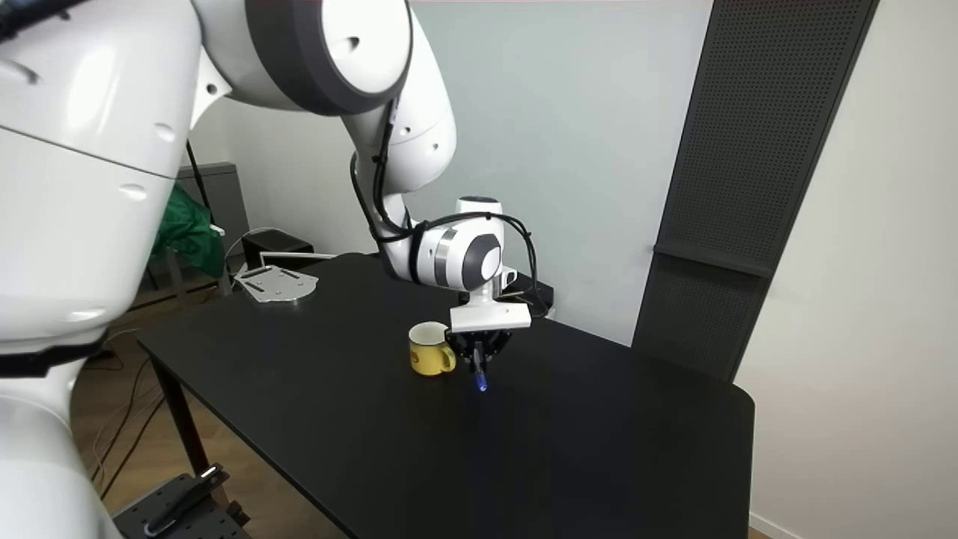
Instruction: Put the marker in the cup
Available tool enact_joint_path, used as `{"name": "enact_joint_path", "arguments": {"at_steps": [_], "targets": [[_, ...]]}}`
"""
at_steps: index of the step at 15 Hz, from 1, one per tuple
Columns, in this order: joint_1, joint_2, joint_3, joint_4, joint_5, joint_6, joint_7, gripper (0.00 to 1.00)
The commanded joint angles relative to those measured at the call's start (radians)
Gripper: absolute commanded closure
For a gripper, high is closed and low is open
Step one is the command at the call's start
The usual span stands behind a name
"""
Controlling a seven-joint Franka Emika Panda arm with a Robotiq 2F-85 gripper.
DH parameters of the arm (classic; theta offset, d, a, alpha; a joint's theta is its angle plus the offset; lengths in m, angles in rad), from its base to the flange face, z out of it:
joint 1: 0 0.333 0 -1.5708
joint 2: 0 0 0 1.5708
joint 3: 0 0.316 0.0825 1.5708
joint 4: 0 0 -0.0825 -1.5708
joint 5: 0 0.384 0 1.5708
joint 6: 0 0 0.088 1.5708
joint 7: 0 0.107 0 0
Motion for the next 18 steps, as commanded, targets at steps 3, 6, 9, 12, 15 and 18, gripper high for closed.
{"name": "enact_joint_path", "arguments": {"at_steps": [3,6,9,12,15,18], "targets": [[0.076,-0.155,-0.021,0.044,-0.027,-0.304,0.034,0.95],[0.125,-0.192,-0.017,0.103,-0.043,-0.437,0.048,0.95],[0.168,-0.171,-0.01,0.182,-0.048,-0.571,0.059,0.95],[0.207,-0.123,-0.013,0.268,-0.056,-0.708,0.106,0.95],[0.23,-0.074,-0.017,0.343,-0.072,-0.808,0.155,0.95],[0.233,-0.032,-0.013,0.398,-0.058,-0.863,0.151,0.95]]}}
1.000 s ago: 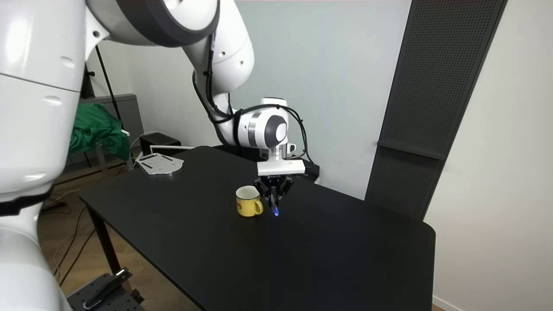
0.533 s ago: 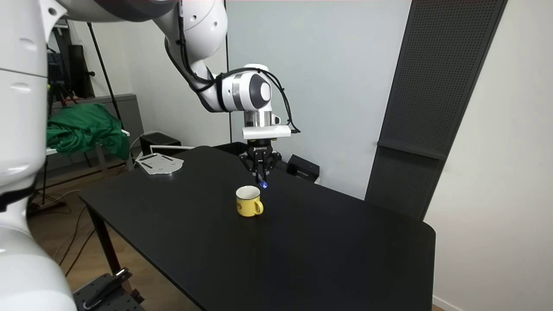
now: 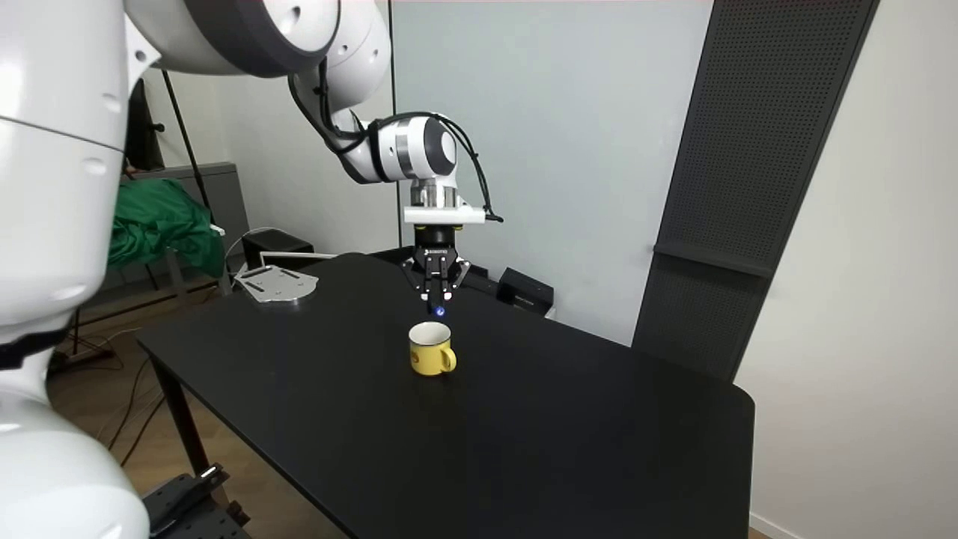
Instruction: Put the marker in the cup
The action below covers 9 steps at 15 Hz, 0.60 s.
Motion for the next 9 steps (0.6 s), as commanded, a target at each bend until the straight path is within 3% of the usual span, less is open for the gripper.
{"name": "enact_joint_path", "arguments": {"at_steps": [1,2,3,6,7,9], "targets": [[0.014,0.071,-0.006,0.113,-0.005,-0.096,0.031,0.95],[0.014,0.082,-0.005,0.128,-0.003,-0.112,0.027,0.95],[0.003,0.045,0.002,0.059,0.0,-0.056,0.003,0.79],[0.004,0.068,0.002,0.089,0.0,-0.078,0.003,0.79],[0.004,0.07,0.002,0.092,0.0,-0.08,0.003,0.95],[0.009,0.089,-0.009,0.112,-0.012,-0.111,0.023,0.95]]}}
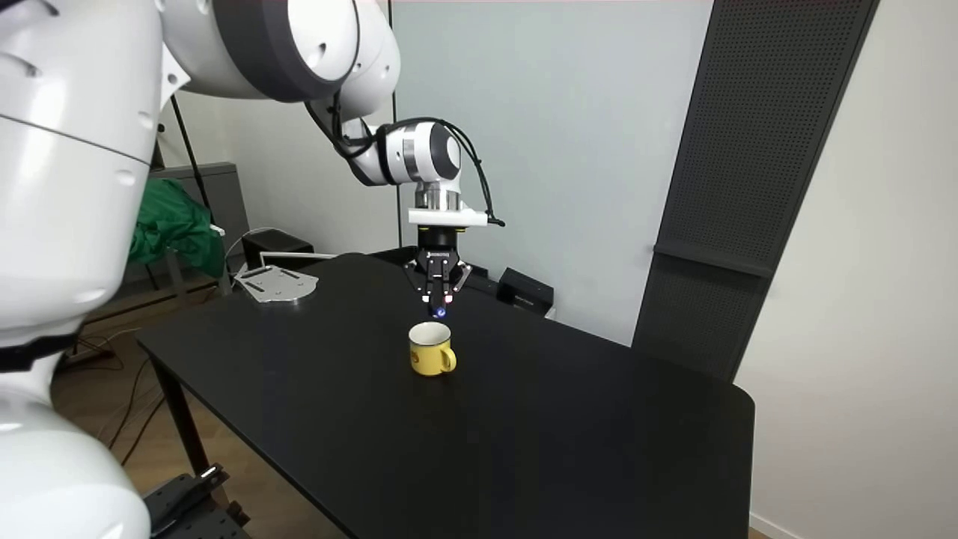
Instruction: Put the marker in the cup
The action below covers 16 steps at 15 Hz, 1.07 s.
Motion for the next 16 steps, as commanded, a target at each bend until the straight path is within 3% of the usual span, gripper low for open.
{"name": "enact_joint_path", "arguments": {"at_steps": [1,16], "targets": [[0.015,0.035,-0.016,0.046,-0.031,-0.058,0.042,0.95],[0.089,0.258,-0.017,0.311,-0.05,-0.213,0.092,0.95]]}}
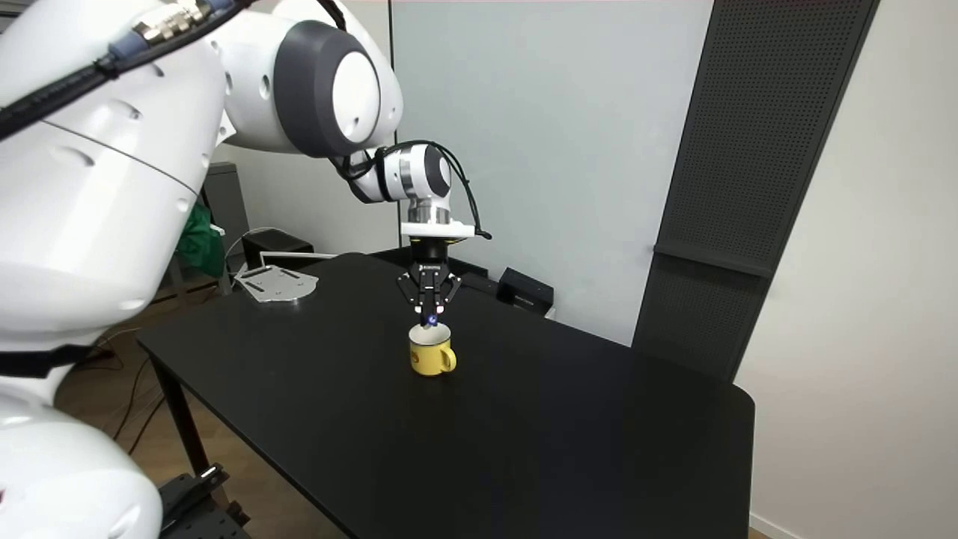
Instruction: Put the marker in the cup
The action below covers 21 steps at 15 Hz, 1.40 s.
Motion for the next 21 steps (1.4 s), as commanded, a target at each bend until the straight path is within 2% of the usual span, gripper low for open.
{"name": "enact_joint_path", "arguments": {"at_steps": [1,10,11,13,18,20,21], "targets": [[0.019,0.08,-0.011,0.128,-0.014,-0.09,0.041,0.95],[0.029,0.193,-0.013,0.292,-0.012,-0.177,0.03,0.95],[0.032,0.204,-0.013,0.308,-0.011,-0.187,0.03,0.54],[0.036,0.224,-0.013,0.338,-0.01,-0.205,0.027,0.47],[0.041,0.248,-0.009,0.392,0.021,-0.239,0.055,0.13],[0.036,0.227,-0.003,0.375,0.035,-0.233,0.061,0.02],[0.035,0.207,-0.001,0.354,0.036,-0.215,0.061,0.0]]}}
